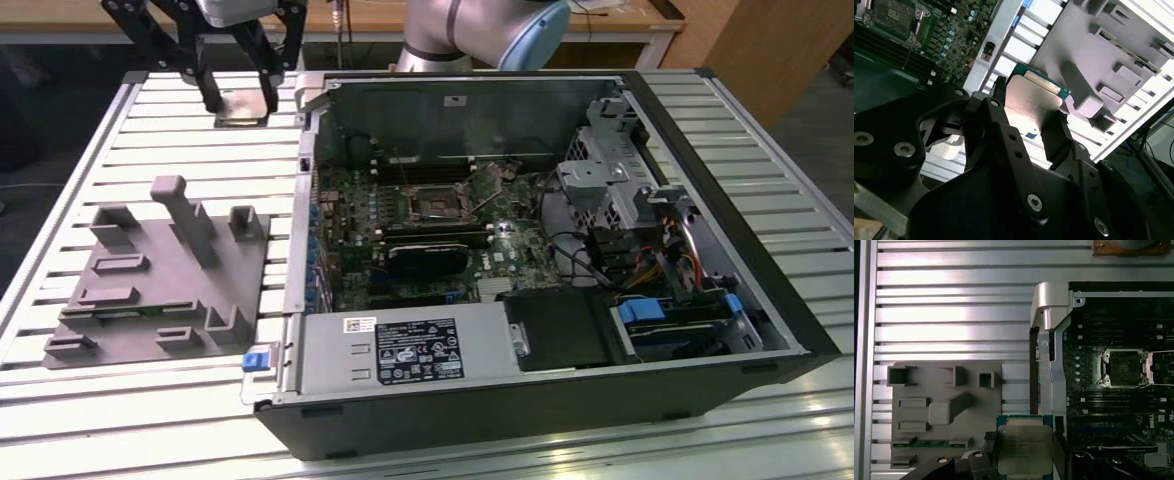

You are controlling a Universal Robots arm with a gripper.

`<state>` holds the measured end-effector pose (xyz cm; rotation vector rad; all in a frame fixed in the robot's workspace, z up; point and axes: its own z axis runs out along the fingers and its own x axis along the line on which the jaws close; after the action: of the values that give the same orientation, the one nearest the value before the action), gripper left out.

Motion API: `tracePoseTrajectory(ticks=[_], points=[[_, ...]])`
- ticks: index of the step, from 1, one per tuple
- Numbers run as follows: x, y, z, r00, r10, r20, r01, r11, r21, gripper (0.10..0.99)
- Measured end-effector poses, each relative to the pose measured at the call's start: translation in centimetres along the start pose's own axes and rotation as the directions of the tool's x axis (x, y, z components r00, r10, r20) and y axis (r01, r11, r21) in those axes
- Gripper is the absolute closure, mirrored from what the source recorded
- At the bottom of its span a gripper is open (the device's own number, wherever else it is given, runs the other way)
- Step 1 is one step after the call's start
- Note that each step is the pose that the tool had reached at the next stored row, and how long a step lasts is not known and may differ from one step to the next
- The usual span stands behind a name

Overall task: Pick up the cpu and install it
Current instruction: 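Pick up the cpu and move it towards the insertion slot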

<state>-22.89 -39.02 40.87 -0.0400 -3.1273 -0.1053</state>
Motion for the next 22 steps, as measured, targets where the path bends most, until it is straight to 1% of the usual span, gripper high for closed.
tracePoseTrajectory(ticks=[22], points=[[-3.12,0.91,0.02,1.0,-0.002,-0.0003,0.002,1.0,-0.003,0.553]])
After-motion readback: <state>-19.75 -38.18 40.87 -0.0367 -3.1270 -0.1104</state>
